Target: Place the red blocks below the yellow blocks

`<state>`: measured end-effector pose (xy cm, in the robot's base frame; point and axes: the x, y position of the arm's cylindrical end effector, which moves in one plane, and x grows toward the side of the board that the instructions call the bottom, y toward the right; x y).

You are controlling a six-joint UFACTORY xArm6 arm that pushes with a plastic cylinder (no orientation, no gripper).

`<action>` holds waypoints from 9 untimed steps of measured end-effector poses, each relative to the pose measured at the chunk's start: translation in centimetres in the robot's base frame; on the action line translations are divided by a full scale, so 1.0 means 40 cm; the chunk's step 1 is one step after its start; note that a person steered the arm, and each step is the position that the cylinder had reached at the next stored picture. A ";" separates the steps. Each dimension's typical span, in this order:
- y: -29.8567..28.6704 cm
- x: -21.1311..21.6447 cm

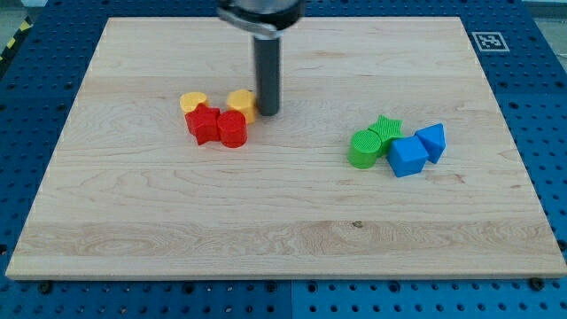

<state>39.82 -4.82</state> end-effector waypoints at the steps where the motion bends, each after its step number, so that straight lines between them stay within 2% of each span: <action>1: -0.091 0.000; 2: -0.043 -0.002; 3: 0.084 0.001; 4: 0.088 0.074; 5: 0.030 0.108; 6: -0.060 0.108; 7: -0.053 0.093; 8: 0.156 0.041; 9: 0.310 -0.062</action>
<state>37.34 7.57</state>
